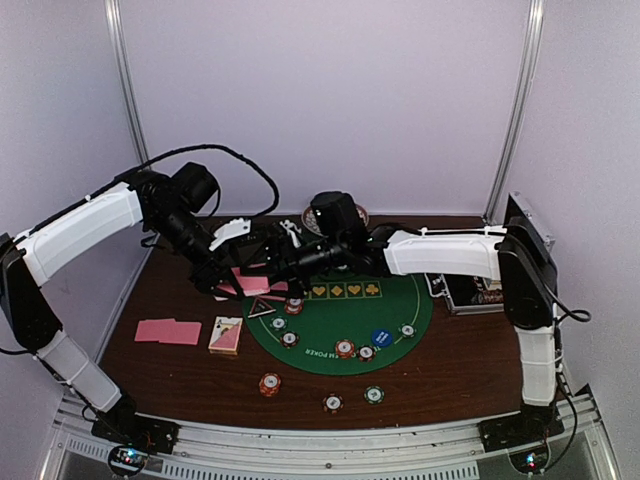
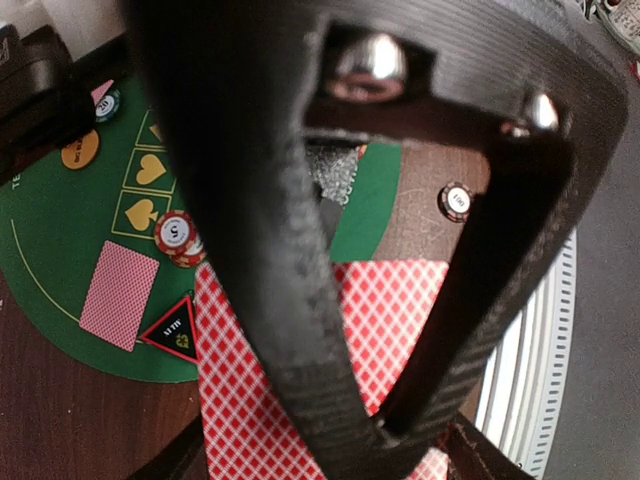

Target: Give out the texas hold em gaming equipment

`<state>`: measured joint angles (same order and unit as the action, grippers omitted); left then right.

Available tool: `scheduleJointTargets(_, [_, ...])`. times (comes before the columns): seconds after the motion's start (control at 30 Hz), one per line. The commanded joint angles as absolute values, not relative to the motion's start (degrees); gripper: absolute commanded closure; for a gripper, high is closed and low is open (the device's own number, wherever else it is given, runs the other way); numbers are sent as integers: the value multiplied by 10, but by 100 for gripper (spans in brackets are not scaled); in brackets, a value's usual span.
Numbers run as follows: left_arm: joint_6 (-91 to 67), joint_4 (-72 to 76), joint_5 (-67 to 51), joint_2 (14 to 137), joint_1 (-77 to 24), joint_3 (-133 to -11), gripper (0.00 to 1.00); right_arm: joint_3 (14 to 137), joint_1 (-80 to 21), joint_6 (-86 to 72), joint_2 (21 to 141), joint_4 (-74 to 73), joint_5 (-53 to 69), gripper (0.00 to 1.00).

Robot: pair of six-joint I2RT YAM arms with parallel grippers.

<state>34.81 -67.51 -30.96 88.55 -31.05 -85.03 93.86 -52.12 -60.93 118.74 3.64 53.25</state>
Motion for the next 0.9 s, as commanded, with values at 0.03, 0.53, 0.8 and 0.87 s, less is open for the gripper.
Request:
scheduleJointTargets(0.03, [345, -662, -331, 887, -307, -872, 100, 975, -526, -617, 1214, 28, 558, 18])
scheduleJointTargets(0.53, [345, -662, -331, 884, -307, -872, 100, 925, -504, -621, 1196, 21, 560, 34])
scheduleJointTargets(0.8, [345, -662, -330, 882, -307, -868, 100, 905, -500, -616, 1165, 14, 565, 45])
scheduleJointTargets(0.87, [345, -662, -329, 882, -307, -867, 100, 906, -499, -615, 1159, 13, 565, 47])
